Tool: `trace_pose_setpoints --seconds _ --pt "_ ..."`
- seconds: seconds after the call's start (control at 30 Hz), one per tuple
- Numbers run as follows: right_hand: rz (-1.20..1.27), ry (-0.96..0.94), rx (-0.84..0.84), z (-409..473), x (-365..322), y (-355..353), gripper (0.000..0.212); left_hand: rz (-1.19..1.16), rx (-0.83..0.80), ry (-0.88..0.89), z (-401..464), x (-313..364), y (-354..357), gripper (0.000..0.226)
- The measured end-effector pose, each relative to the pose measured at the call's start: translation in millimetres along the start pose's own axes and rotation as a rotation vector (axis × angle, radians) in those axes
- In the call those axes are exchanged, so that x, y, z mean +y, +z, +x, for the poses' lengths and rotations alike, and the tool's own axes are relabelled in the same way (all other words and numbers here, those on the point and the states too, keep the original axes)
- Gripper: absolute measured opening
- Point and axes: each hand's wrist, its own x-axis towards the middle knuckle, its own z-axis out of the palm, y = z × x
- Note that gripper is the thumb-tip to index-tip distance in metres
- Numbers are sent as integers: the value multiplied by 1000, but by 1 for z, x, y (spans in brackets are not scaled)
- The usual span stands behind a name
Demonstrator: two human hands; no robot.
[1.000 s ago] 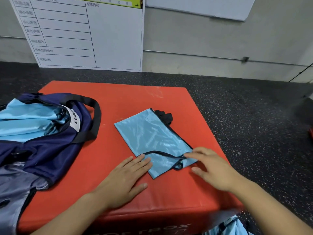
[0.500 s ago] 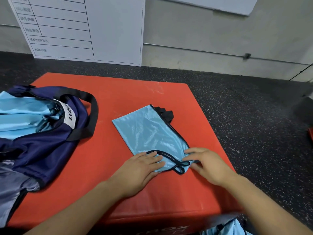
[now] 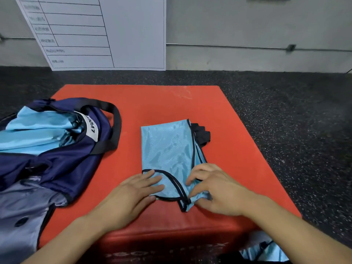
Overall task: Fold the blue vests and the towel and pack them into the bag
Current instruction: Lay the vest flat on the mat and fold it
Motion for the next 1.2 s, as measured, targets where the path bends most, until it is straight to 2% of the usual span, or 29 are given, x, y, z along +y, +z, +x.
trace_pose_setpoints --seconds 0.1,0.2,0.37,0.43,0.53,0.6,0.67,0.73,0.8,0.93,1.1,1.2 --pt "77 -23 1 4 -16 5 19 -23 1 -31 -21 -5 -11 42" --pt "173 -32 -75 5 -32 13 20 -75 -42 -44 -38 -6 -21 40" --pt "187 -24 -96 11 -48 12 17 -98 -51 -76 -51 -2 -31 39" --pt "261 39 -75 14 -48 3 10 -134 -2 -123 -47 3 -36 49" --pt "468 201 15 19 -41 -6 8 -243 20 -229 -36 11 -46 81" --pt "560 292 109 27 -31 -7 23 -334 -10 -278 -28 12 -51 92" --pt "654 377 173 38 -22 -6 30 -410 -45 -314 -22 9 -52 98" --pt "748 474 215 52 -16 -4 33 -417 -48 -331 -16 6 -50 92" --pt "829 538 234 64 -13 -3 36 -412 17 -358 -10 1 -46 74" --pt "923 530 176 80 -12 1 41 -477 82 -444 -1 -7 -41 45" --pt "852 675 64 84 -4 -1 49 -558 135 -470 2 -10 -34 35" --pt "908 797 48 77 10 -7 67 -588 197 -488 4 -13 -30 29"
